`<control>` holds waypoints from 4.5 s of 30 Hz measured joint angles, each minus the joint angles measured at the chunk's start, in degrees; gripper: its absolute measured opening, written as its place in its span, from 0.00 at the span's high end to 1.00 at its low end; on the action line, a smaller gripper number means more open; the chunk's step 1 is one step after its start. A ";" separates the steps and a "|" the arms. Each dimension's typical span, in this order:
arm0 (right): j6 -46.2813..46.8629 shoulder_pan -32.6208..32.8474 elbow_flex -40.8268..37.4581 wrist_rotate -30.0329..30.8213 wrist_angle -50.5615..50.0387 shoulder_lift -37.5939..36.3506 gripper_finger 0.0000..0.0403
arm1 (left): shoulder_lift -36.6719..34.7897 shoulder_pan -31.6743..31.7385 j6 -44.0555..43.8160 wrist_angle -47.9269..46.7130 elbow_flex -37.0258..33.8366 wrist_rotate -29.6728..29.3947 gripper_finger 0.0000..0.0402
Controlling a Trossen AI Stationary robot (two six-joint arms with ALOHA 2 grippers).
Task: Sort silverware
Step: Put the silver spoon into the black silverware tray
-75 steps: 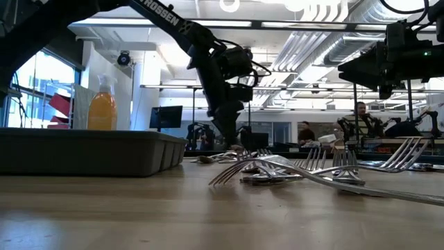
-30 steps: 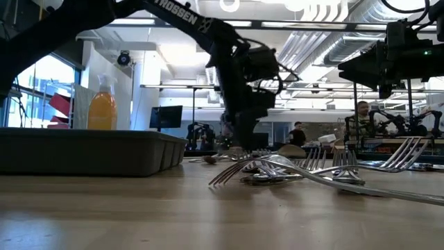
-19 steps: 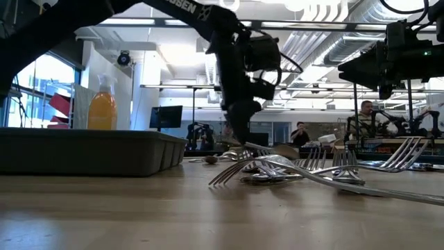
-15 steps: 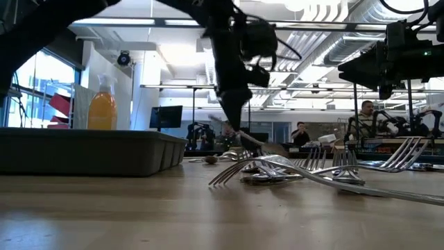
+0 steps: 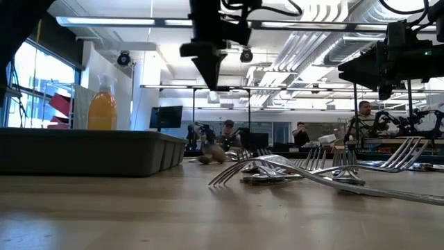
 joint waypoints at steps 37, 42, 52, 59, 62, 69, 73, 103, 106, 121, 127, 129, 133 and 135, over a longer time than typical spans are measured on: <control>-0.44 -0.01 0.01 1.38 0.28 0.00 0.70 | 7.13 3.17 1.87 43.29 -17.05 36.96 0.61; -0.44 0.00 0.01 1.38 0.31 0.01 0.70 | 9.15 3.16 2.23 45.86 -17.05 39.27 0.66; -0.45 -0.01 0.02 1.38 0.31 0.00 0.70 | 12.13 0.12 12.53 47.92 -16.92 28.41 0.78; -0.46 -0.01 0.02 1.38 0.26 0.00 0.70 | 12.95 -0.85 13.79 48.69 -16.81 22.72 0.98; -0.46 -0.01 0.00 1.38 0.24 0.00 0.70 | 13.28 -0.96 13.93 49.31 -16.76 21.77 0.99; -0.46 -0.01 0.02 1.38 0.22 0.00 0.70 | 11.64 -1.11 13.48 42.30 -12.65 20.78 1.00; -0.46 -0.02 0.01 1.40 0.17 0.01 0.70 | 9.78 0.14 12.85 37.59 -9.63 22.03 1.00; -0.46 -0.02 0.00 1.40 0.12 0.00 0.70 | 12.58 12.27 -5.10 37.25 -8.96 27.36 0.74; -0.46 -0.01 0.00 1.42 0.11 0.00 0.70 | 12.42 11.09 -0.64 37.58 -8.94 25.96 0.67; -0.46 -0.01 0.02 1.42 0.06 0.00 0.70 | 16.11 7.29 11.96 43.70 -9.07 15.01 0.78; -0.46 -0.02 0.02 1.40 0.04 0.02 0.70 | 16.25 6.03 15.36 45.00 -9.09 6.27 0.82; -0.46 0.00 0.02 1.42 0.04 0.08 0.70 | 16.26 5.47 16.71 46.07 -9.12 3.65 0.82; -0.46 0.00 0.02 1.42 0.04 0.31 0.70 | 16.24 4.19 19.12 47.55 -9.14 1.01 0.82; -0.46 0.00 0.02 1.40 0.04 0.33 0.70 | 16.24 3.96 19.56 47.19 -9.14 2.08 0.82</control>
